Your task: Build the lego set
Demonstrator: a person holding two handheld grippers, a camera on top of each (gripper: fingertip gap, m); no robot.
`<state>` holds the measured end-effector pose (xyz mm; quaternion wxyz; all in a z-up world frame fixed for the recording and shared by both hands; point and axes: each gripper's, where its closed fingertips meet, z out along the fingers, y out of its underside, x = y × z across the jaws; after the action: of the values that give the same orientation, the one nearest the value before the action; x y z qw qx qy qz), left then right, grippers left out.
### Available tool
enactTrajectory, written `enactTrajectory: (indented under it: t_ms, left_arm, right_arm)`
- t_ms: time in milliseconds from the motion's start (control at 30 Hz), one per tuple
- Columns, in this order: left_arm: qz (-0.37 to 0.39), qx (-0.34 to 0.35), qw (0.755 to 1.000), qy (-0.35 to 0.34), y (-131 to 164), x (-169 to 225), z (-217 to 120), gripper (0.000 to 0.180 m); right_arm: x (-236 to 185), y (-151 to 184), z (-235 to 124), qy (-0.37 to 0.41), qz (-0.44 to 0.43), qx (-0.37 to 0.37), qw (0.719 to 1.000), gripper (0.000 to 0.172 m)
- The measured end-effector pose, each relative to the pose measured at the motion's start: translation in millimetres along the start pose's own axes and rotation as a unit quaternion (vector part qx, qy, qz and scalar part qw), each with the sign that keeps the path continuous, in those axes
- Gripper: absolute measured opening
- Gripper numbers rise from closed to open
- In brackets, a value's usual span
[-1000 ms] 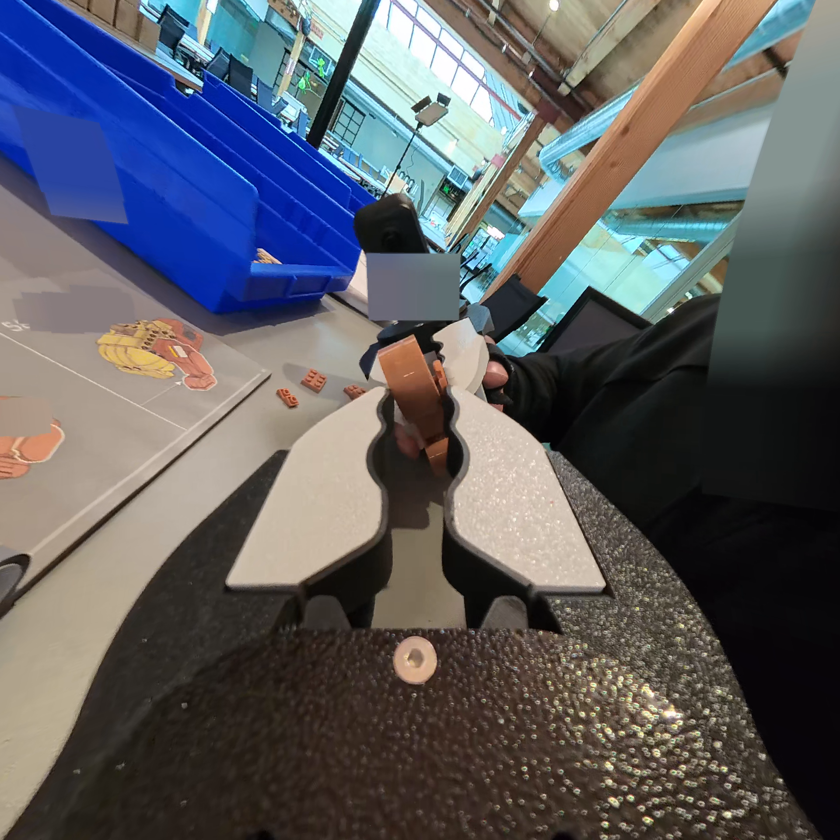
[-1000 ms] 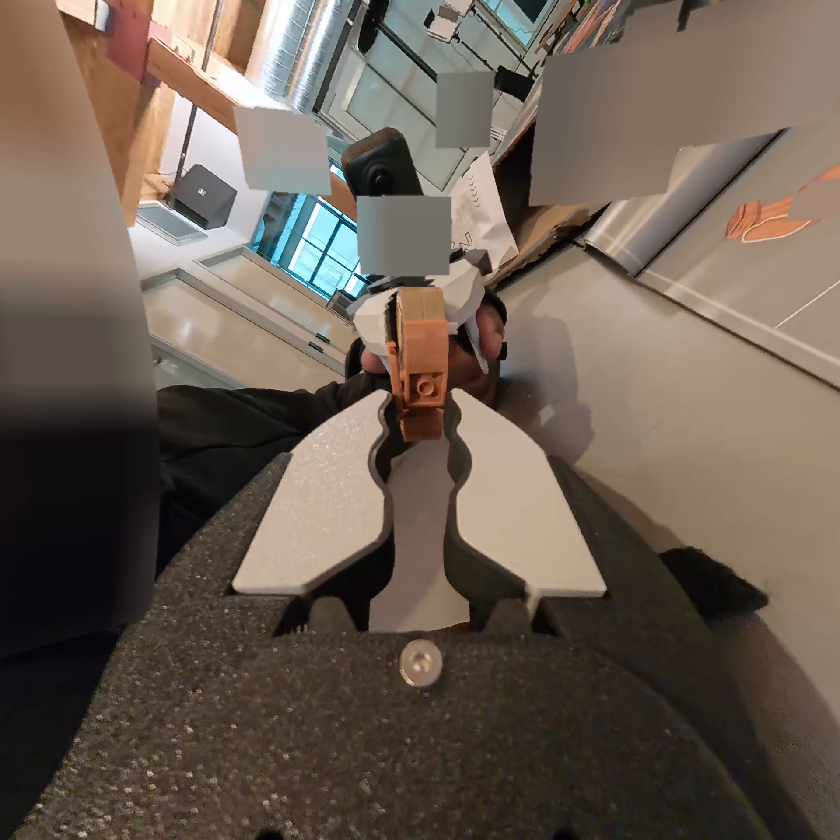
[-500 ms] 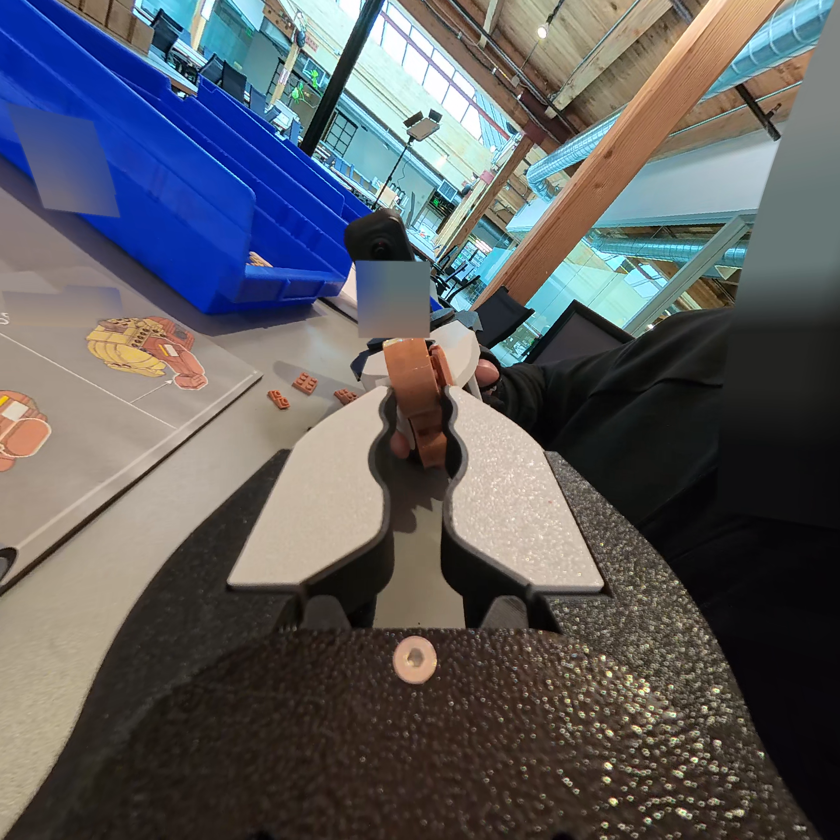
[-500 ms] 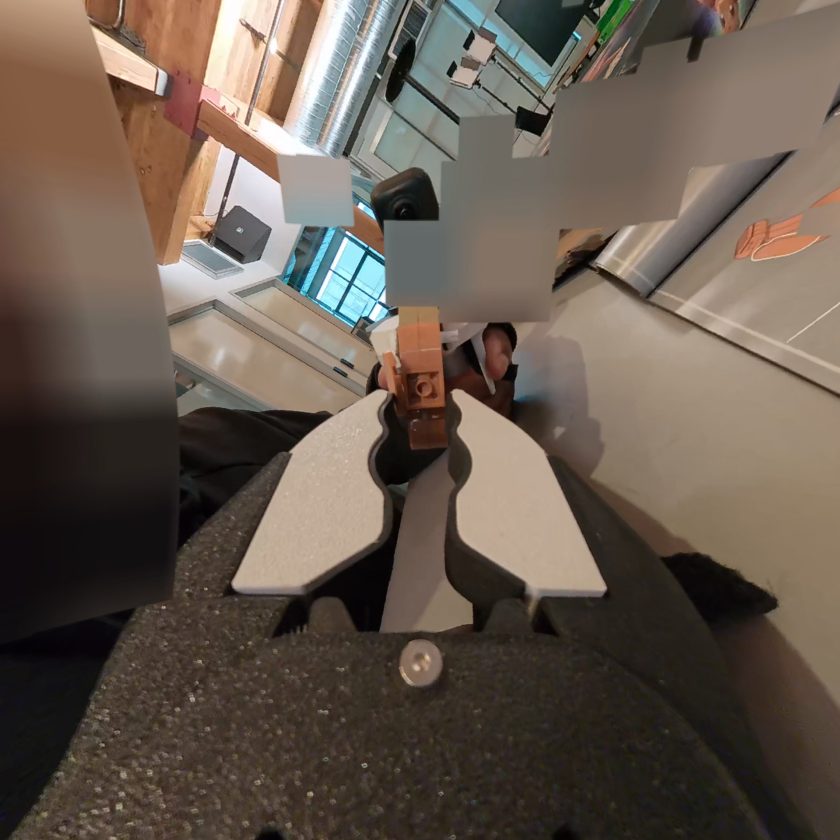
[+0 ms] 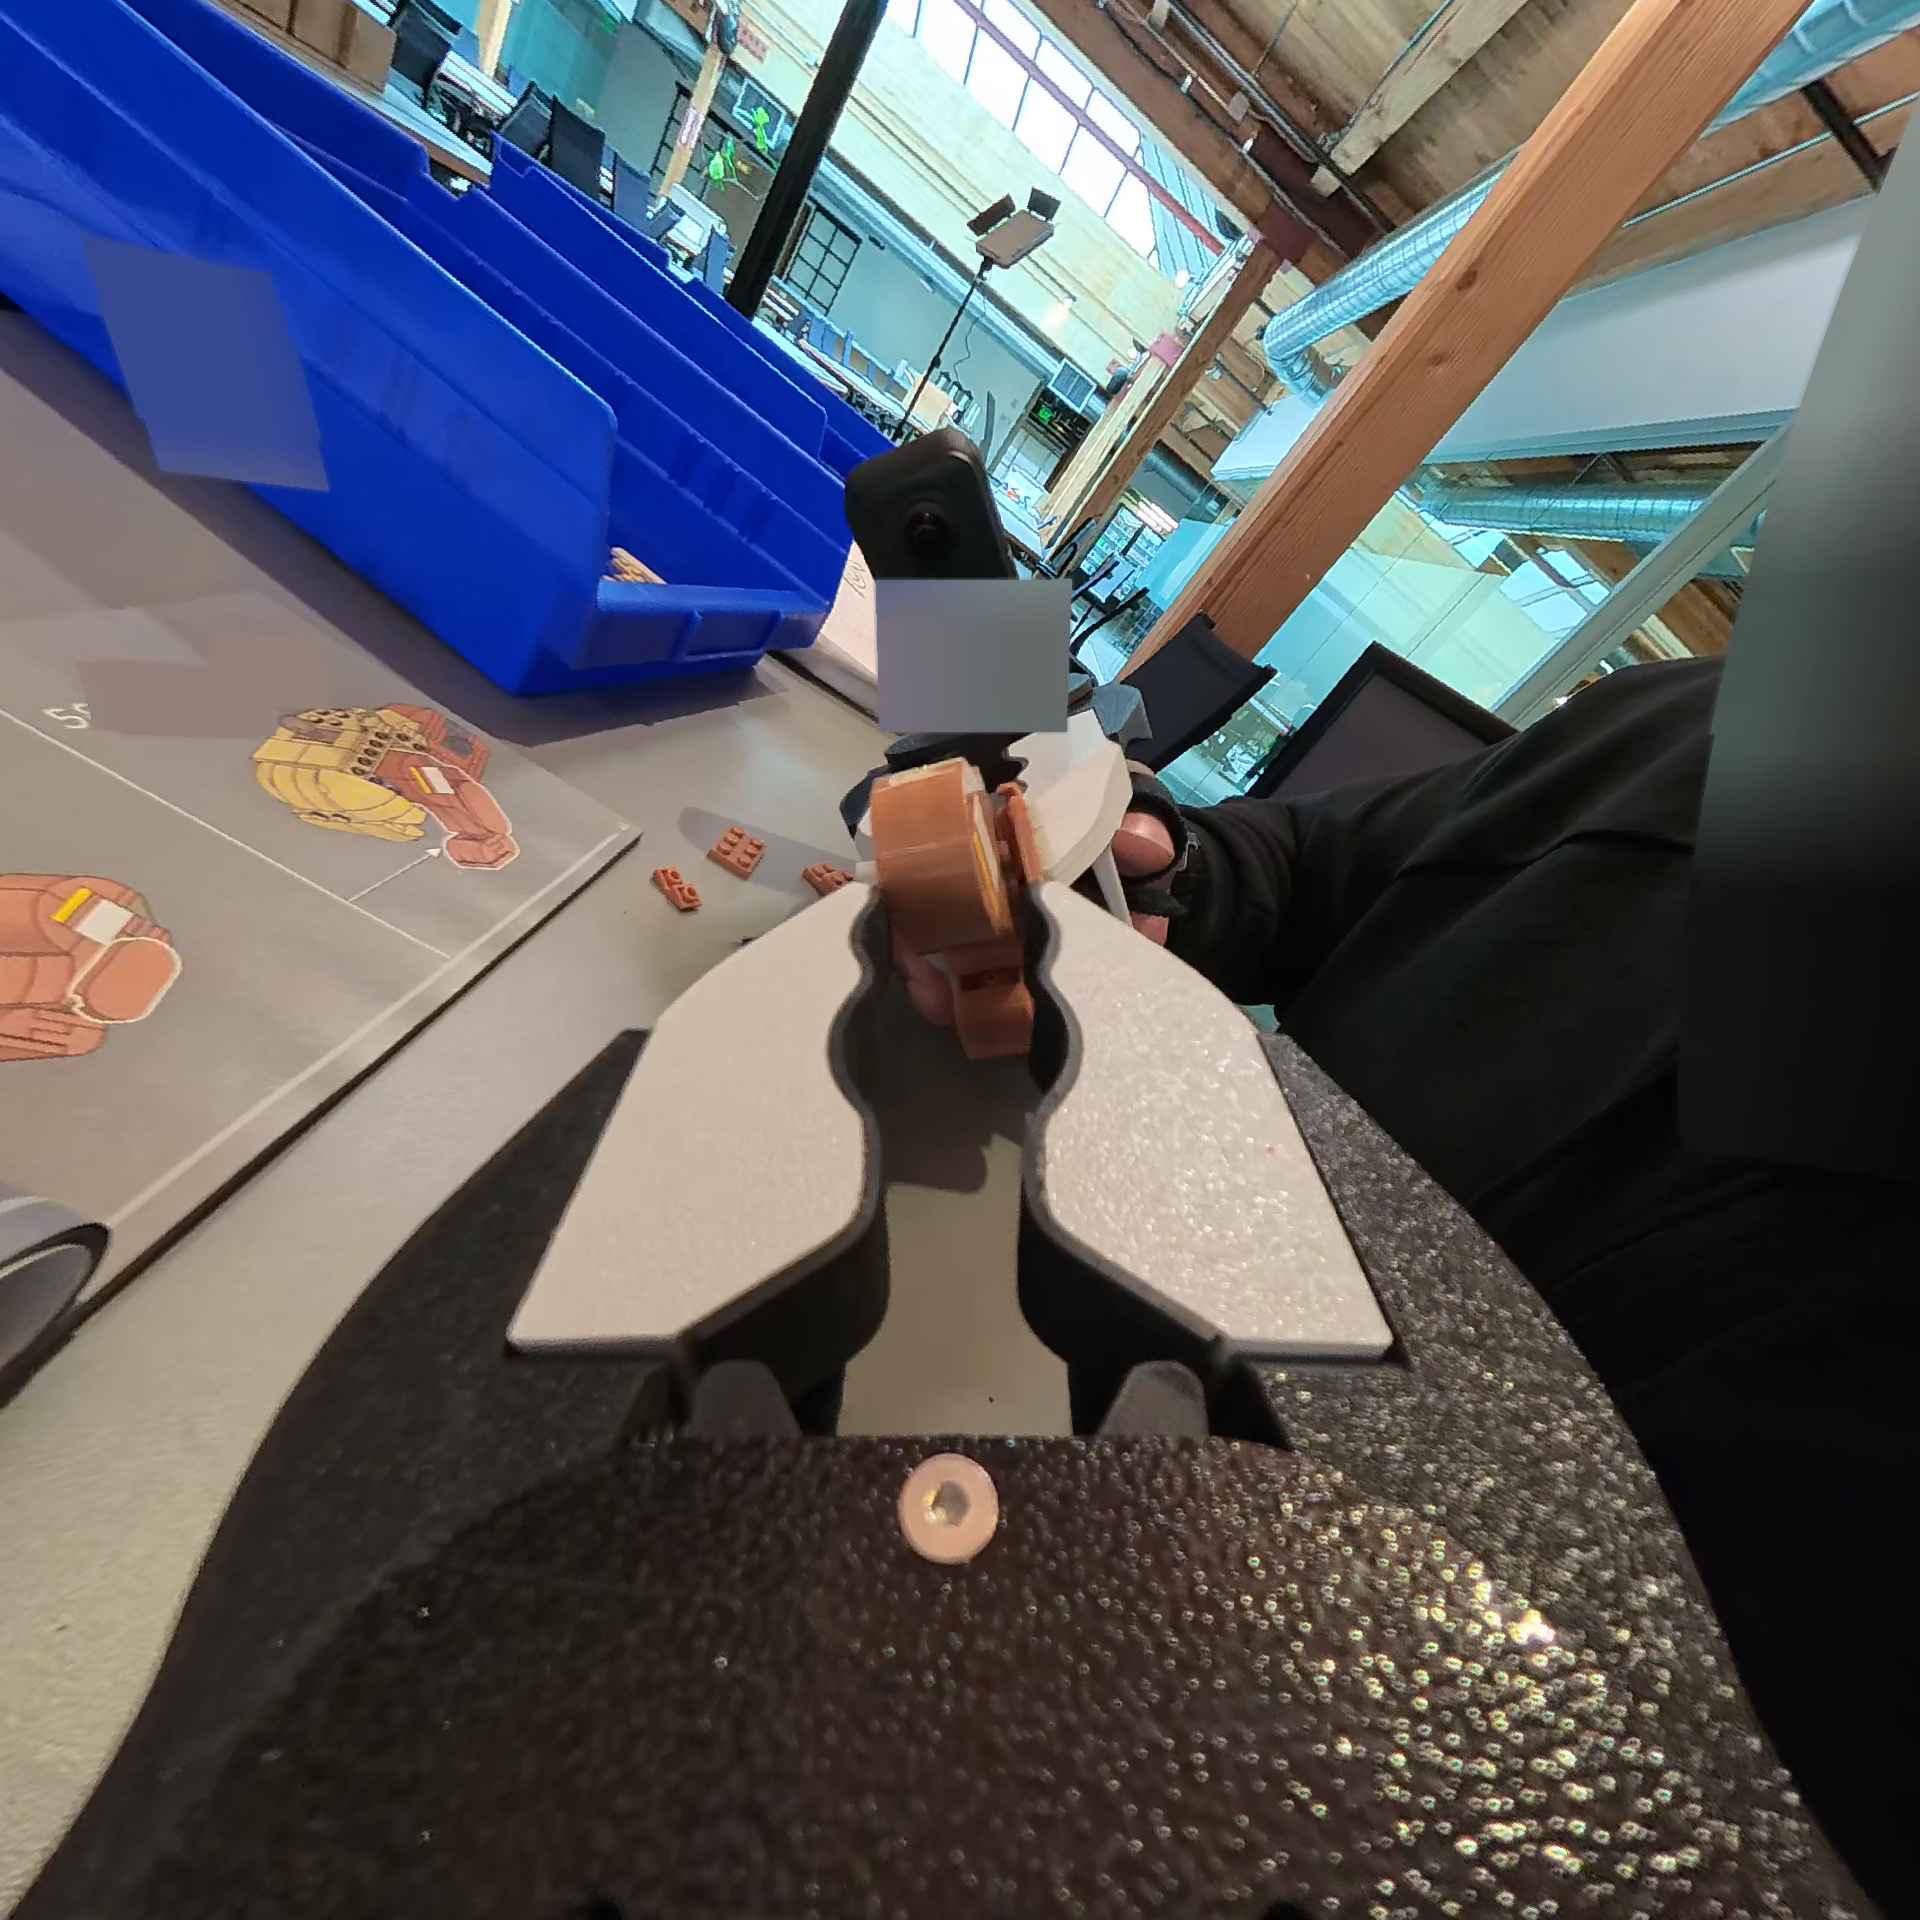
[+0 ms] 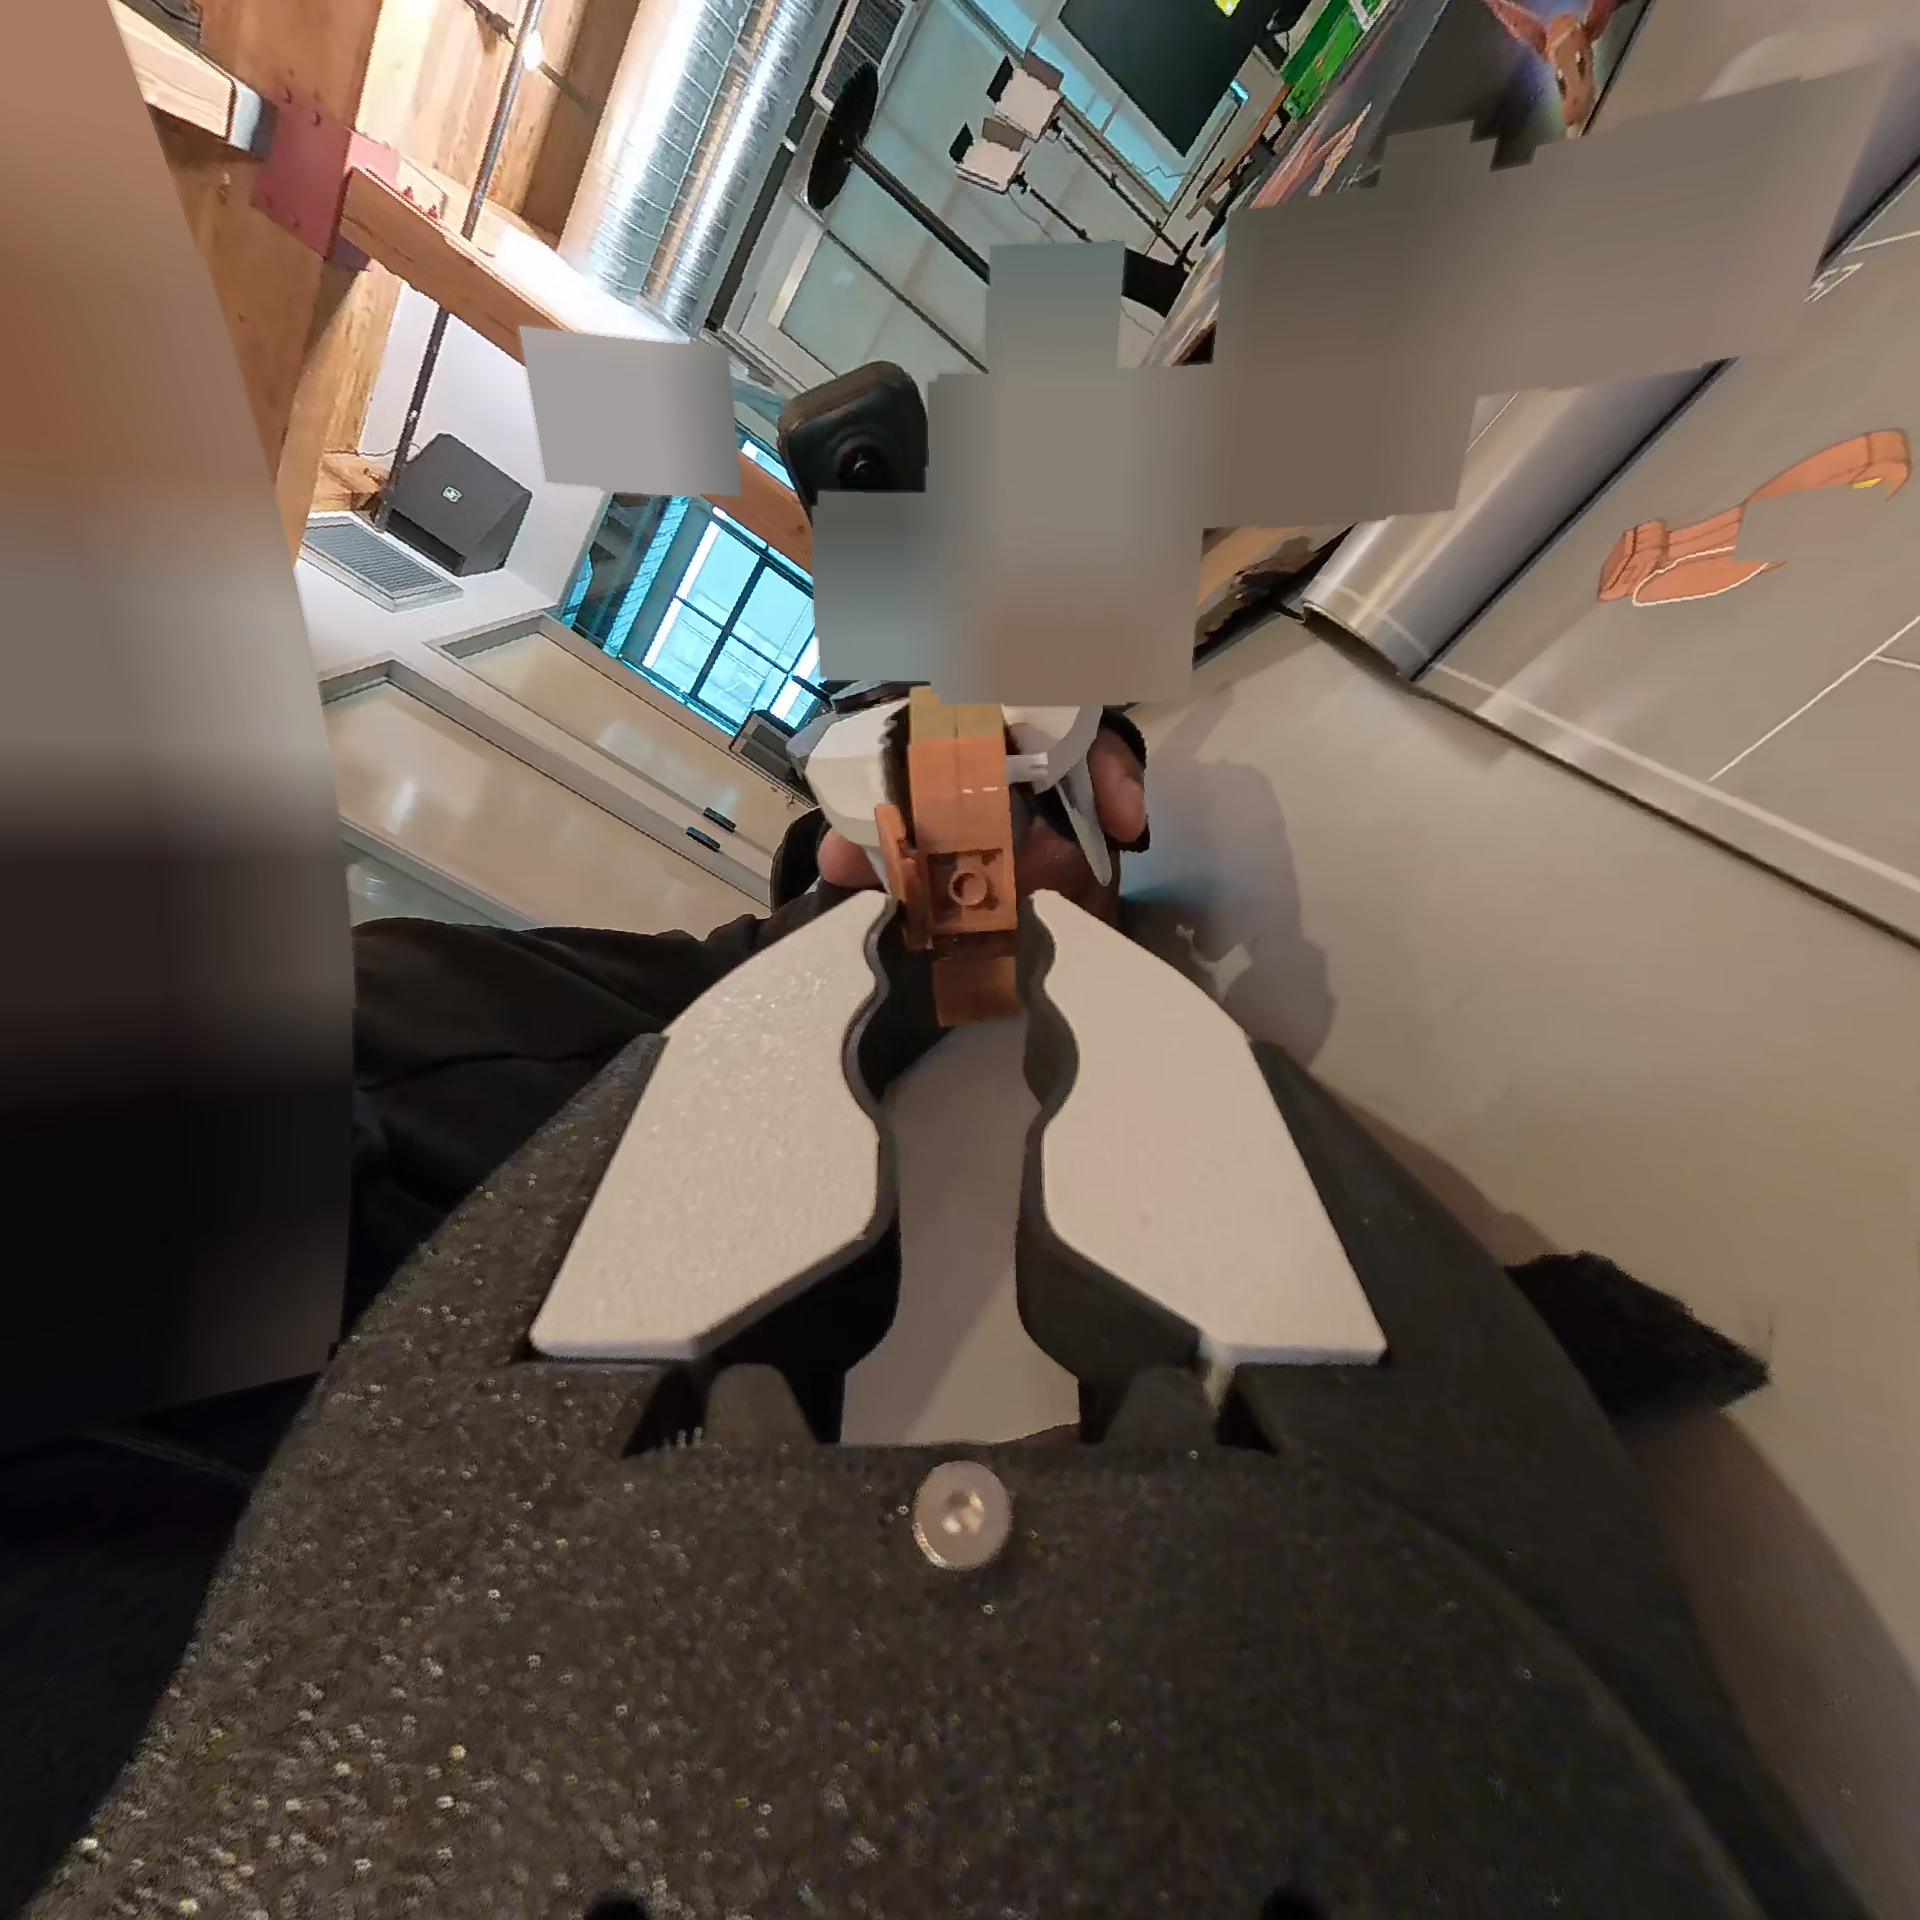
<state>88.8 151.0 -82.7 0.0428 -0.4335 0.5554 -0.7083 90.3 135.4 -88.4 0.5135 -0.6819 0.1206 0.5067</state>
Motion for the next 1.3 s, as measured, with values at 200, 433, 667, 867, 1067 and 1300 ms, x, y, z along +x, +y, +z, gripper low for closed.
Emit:
enactTrajectory:
  t_ms: [200,433,667,867,1067,1300]
  left_arm:
    - [0.001,-0.003,1.000,-0.007,1.0,-1.5,0.6,0.025]
    - [-0.006,-0.023,1.000,-0.017,7.2,-4.0,2.4,0.027]
    - [-0.026,-0.018,0.999,-0.009,7.5,-3.1,4.1,0.023]
    - [-0.036,-0.023,0.999,0.002,9.1,-0.7,3.6,0.018]
    - [-0.039,-0.036,0.999,-0.004,13.1,-2.3,3.6,0.017]
    - [-0.045,-0.040,0.998,-0.012,14.7,-4.4,3.2,0.016]
  right_arm:
    - [1.0,3.0,1.4,0.007,-0.004,-0.008,1.000,0.020]
    - [1.5,1.5,0.9,0.007,0.000,-0.003,1.000,0.020]
    - [0.7,5.1,3.4,0.005,0.000,-0.013,1.000,0.020]
    - [2.6,8.4,4.2,0.011,0.001,-0.027,1.000,0.022]
    - [5.5,9.7,3.5,0.019,-0.002,-0.037,0.999,0.022]
    - [8.0,9.4,2.7,0.024,0.003,-0.040,0.999,0.022]
